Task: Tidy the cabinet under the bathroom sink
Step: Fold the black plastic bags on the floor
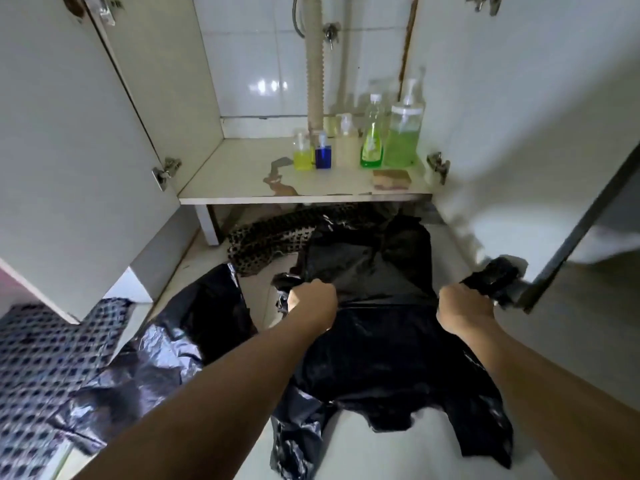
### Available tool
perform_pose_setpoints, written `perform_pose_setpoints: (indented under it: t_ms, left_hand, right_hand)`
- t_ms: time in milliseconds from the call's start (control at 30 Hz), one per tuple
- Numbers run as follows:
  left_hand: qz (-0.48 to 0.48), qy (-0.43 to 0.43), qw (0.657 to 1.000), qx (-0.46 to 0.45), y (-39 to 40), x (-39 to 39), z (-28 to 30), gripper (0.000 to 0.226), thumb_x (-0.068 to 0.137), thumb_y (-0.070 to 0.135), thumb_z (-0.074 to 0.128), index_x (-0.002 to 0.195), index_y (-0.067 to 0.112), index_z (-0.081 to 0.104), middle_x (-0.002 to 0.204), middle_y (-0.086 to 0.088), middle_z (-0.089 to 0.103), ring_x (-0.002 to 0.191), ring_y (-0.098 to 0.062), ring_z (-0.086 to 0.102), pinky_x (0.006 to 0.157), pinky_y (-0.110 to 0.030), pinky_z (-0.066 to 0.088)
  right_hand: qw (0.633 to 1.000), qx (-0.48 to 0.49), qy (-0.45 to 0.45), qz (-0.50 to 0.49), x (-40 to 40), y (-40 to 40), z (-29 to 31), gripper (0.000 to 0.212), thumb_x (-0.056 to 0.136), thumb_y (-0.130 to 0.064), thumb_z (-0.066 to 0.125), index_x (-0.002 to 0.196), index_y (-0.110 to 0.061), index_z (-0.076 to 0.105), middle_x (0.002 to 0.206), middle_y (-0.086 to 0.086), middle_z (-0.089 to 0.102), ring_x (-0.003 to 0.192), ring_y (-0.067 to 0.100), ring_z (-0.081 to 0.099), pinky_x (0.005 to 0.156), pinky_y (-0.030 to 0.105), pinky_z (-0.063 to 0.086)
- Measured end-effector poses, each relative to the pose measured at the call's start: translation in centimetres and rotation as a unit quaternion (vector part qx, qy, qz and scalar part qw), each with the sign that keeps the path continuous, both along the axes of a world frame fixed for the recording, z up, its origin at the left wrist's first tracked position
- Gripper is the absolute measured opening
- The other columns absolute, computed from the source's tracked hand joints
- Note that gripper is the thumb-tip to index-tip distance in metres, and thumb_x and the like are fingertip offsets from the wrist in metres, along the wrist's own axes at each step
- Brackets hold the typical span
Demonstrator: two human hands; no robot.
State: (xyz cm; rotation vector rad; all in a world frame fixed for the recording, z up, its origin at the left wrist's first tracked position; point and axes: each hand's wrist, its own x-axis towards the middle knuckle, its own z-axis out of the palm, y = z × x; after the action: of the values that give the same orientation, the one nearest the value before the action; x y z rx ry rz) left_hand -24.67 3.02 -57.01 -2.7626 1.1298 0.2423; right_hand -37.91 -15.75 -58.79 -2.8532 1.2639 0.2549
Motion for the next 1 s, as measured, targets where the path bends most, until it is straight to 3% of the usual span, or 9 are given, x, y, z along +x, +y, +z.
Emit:
perform_pose_setpoints:
  t_ms: [200,267,400,500,667,767,833,900,1000]
  left_hand:
    - [0.095,0.144,0.984,0.036,2.0,-2.7,-9.7,0.037,0.088,0.007,0.052,0.125,0.005,0.055,0.128,-0.013,0.056,0.117,-0.033,0.057,0.089,-0.039,0.049]
    - [0.111,0.194,0.974,0.035,2.6,-3.0,-11.7,0.04,0.087,0.009,0.051,0.127,0.005,0.053,0.128,-0.015,0.055,0.116,-0.034,0.058,0.086,-0.039,0.051]
    - [0.157,0.323,0.933,0.028,3.5,-3.6,-13.2,0.041,0.088,0.01,0.053,0.128,0.002,0.053,0.131,-0.019,0.051,0.108,-0.039,0.061,0.081,-0.041,0.057]
    - [0.236,0.41,0.881,-0.003,3.7,-4.2,-13.1,0.048,0.089,0.008,0.058,0.135,0.001,0.045,0.139,-0.021,0.036,0.106,-0.045,0.06,0.072,-0.047,0.059]
    - [0.271,0.447,0.852,-0.002,3.4,-4.5,-12.3,0.051,0.089,0.015,0.061,0.135,0.003,0.043,0.142,-0.02,0.032,0.106,-0.048,0.059,0.074,-0.049,0.059]
    - [0.225,0.441,0.869,0.023,2.6,-3.7,-10.2,0.055,0.092,0.017,0.057,0.141,0.001,0.034,0.142,-0.026,0.033,0.102,-0.051,0.061,0.065,-0.048,0.06]
    - [0.169,0.446,0.878,0.042,1.7,-2.3,-7.5,0.052,0.096,0.017,0.053,0.142,0.003,0.034,0.141,-0.03,0.037,0.105,-0.048,0.061,0.052,-0.041,0.059]
    - [0.122,0.418,0.9,0.032,0.9,-0.1,-3.5,0.046,0.097,0.016,0.052,0.141,0.007,0.04,0.137,-0.03,0.042,0.101,-0.045,0.063,0.054,-0.042,0.059]
    - [0.068,0.305,0.95,-0.021,1.1,4.1,2.8,0.045,0.097,0.012,0.05,0.141,0.009,0.042,0.124,-0.024,0.051,0.085,-0.033,0.064,0.054,-0.041,0.058]
  right_hand:
    - [0.991,0.108,0.074,-0.022,-2.8,1.7,-7.8,0.021,0.091,-0.007,0.045,0.105,-0.01,0.06,0.114,0.009,0.059,0.105,0.029,0.06,0.082,0.035,0.049]
    - [0.984,0.145,0.103,-0.032,-3.5,2.0,-9.4,0.02,0.093,-0.01,0.043,0.107,-0.01,0.058,0.118,0.009,0.057,0.106,0.028,0.059,0.083,0.034,0.048]
    - [0.97,0.194,0.14,-0.05,-4.5,2.5,-11.1,0.041,0.092,-0.012,0.04,0.132,-0.008,0.046,0.127,0.014,0.051,0.107,0.03,0.058,0.088,0.035,0.049]
    - [0.959,0.225,0.163,-0.063,-5.0,2.6,-11.1,0.043,0.091,-0.009,0.041,0.133,-0.007,0.046,0.102,0.011,0.056,0.089,0.025,0.06,0.08,0.033,0.052]
    - [0.939,0.27,0.193,-0.092,-4.7,2.1,-9.5,0.032,0.088,-0.003,0.053,0.121,-0.003,0.056,0.069,0.01,0.059,0.064,0.019,0.063,0.069,0.029,0.057]
    - [0.94,0.275,0.184,-0.082,-2.7,1.9,-7.3,0.016,0.083,0.001,0.055,0.098,-0.002,0.062,0.069,0.011,0.066,0.052,0.017,0.057,0.054,0.026,0.051]
    - [0.963,0.233,0.131,-0.044,-0.4,2.0,-5.4,0.01,0.079,0.001,0.055,0.082,-0.004,0.063,0.071,0.01,0.07,0.053,0.02,0.057,0.059,0.028,0.051]
    - [0.977,0.208,0.054,-0.003,2.5,2.6,-3.3,0.015,0.078,-0.002,0.052,0.085,-0.005,0.065,0.063,0.007,0.069,0.054,0.021,0.059,0.065,0.03,0.053]
    - [0.973,0.218,-0.047,0.059,6.9,4.9,-0.1,0.024,0.075,-0.004,0.052,0.092,-0.005,0.068,0.064,0.011,0.071,0.061,0.025,0.068,0.067,0.032,0.057]
